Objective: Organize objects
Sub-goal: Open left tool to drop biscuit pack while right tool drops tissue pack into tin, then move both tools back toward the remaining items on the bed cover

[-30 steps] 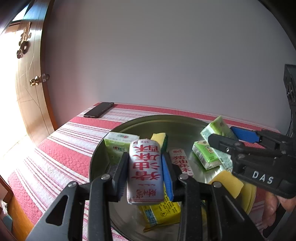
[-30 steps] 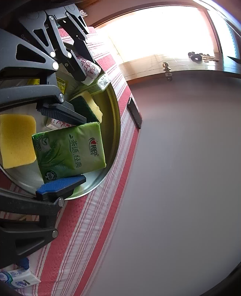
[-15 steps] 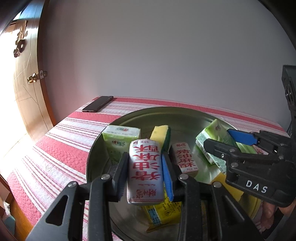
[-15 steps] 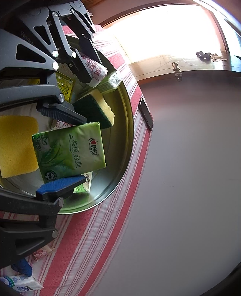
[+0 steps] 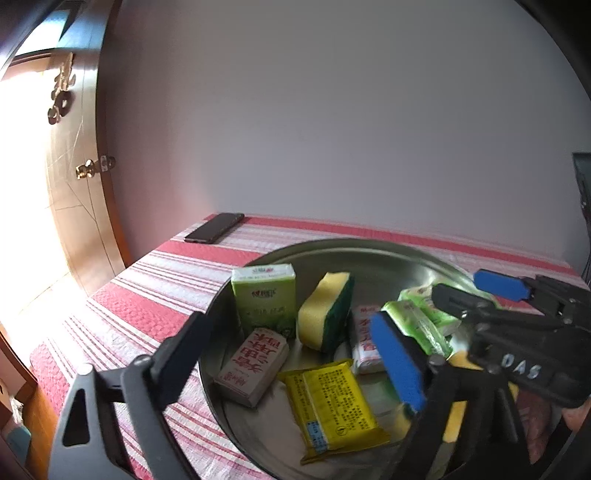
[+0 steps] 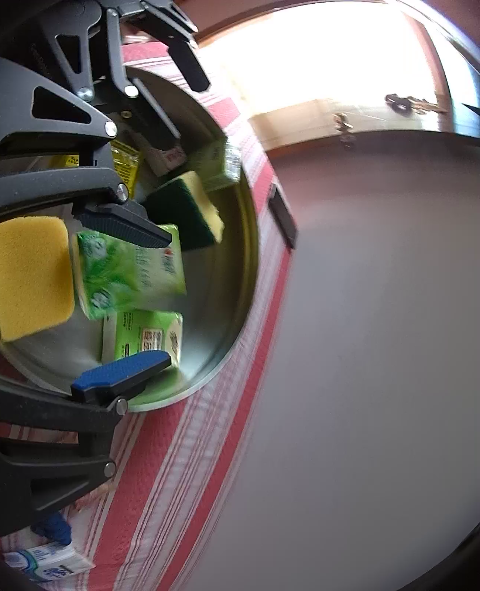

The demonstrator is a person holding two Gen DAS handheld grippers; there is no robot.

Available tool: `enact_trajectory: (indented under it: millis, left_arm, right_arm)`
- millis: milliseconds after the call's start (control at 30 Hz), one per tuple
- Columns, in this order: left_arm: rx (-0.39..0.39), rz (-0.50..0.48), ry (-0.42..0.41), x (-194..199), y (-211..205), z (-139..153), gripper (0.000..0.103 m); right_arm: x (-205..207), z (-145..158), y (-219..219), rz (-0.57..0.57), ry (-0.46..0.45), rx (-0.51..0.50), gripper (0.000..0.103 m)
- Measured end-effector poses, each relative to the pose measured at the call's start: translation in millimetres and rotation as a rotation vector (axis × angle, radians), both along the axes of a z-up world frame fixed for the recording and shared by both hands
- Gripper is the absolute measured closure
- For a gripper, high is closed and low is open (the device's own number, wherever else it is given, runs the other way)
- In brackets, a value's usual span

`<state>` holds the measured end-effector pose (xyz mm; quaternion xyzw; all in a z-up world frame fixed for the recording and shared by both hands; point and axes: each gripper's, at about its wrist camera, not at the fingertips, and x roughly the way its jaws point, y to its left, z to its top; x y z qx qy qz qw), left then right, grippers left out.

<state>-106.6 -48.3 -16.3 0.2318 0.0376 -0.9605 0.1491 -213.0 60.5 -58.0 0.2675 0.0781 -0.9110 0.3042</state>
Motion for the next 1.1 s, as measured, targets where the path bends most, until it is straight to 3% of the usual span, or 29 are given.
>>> enact_trajectory:
  millis: [100,367,567,733,967,1100]
  left_arm:
    - [0.002,-0.021,0.029,5,10,5,0.01]
    - [-0.055,-0.18,0.072,5,74,15,0.006]
    - [-0.101,-0.322,0.071,-2,134,14,0.005]
    - [-0.142,-0.424,0.05,-18,182,10,0.005]
    - [-0.158,-0.522,-0.036,-54,218,-1,0.005]
    - [-0.165,-0.582,-0.105,-71,229,-10,0.006]
  right_arm:
    - [4,8,20,-0.036,0.016,-0.047,0.034]
    - [28,15,102,-0.224,0.042,-0.093,0.033]
    - [39,-9,197,-0.512,-0.029,-0.116,0.033]
    - [43,-39,243,-0.642,-0.118,-0.1,0.033]
    - [44,-59,262,-0.696,-0.203,-0.079,0.033]
    - [39,-65,263,-0.666,-0.24,-0.079,0.033]
